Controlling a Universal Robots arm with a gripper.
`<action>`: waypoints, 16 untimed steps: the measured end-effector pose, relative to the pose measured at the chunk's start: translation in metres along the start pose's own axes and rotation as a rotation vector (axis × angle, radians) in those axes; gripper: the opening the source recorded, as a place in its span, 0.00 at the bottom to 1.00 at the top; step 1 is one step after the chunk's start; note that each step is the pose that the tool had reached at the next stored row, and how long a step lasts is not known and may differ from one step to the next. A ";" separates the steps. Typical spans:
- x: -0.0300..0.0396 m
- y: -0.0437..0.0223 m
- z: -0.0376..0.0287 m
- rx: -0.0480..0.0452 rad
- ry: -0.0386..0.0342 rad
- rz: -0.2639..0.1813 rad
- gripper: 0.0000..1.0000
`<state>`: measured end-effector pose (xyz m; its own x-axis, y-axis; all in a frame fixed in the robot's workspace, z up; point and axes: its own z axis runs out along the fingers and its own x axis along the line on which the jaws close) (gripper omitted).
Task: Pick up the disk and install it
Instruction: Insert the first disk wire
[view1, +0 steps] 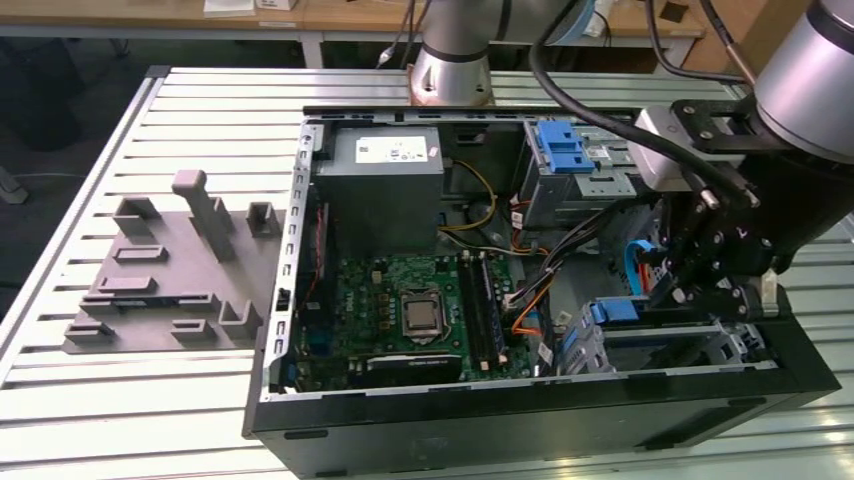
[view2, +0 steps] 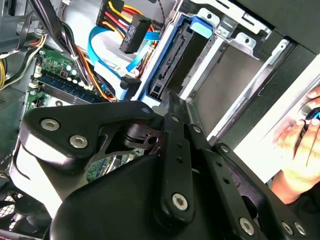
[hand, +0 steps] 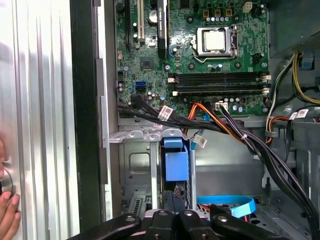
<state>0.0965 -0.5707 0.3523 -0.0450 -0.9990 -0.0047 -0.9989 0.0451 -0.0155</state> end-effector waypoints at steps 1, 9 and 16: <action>0.0000 -0.0001 -0.0004 0.0000 -0.0001 0.000 0.11; -0.0011 -0.0088 -0.0005 0.0000 -0.0001 0.000 0.11; -0.0035 -0.0152 -0.0004 0.0000 0.0001 0.000 0.11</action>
<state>0.1118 -0.5679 0.3529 -0.0450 -0.9990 -0.0047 -0.9989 0.0451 -0.0154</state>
